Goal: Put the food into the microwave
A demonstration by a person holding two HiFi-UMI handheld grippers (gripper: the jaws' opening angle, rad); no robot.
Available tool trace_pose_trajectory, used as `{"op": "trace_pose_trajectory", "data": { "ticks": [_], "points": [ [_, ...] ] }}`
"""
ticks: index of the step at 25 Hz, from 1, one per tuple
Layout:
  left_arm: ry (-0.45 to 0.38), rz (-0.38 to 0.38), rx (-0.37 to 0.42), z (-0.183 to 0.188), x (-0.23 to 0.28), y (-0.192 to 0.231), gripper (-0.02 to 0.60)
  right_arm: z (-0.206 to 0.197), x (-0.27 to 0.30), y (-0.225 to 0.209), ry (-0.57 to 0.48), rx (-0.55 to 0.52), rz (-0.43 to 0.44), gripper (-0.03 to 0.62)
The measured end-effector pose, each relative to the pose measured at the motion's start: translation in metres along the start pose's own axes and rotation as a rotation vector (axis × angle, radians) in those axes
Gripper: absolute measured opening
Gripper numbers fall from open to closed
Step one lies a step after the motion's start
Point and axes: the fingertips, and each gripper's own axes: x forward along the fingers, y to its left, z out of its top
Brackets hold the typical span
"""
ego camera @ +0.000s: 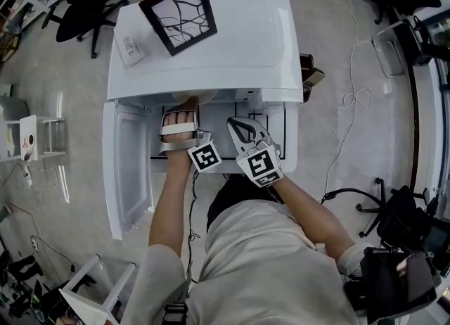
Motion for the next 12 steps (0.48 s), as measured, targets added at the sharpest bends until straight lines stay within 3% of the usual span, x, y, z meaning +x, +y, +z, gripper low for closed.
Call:
{"op": "trace_pose_trajectory", "data": {
  "ticks": [12],
  "points": [
    [0.006,-0.014,0.023,-0.007,0.031,0.001,0.023,0.006,0.017,0.004,0.000,-0.017,0.044,0.011]
  ]
}}
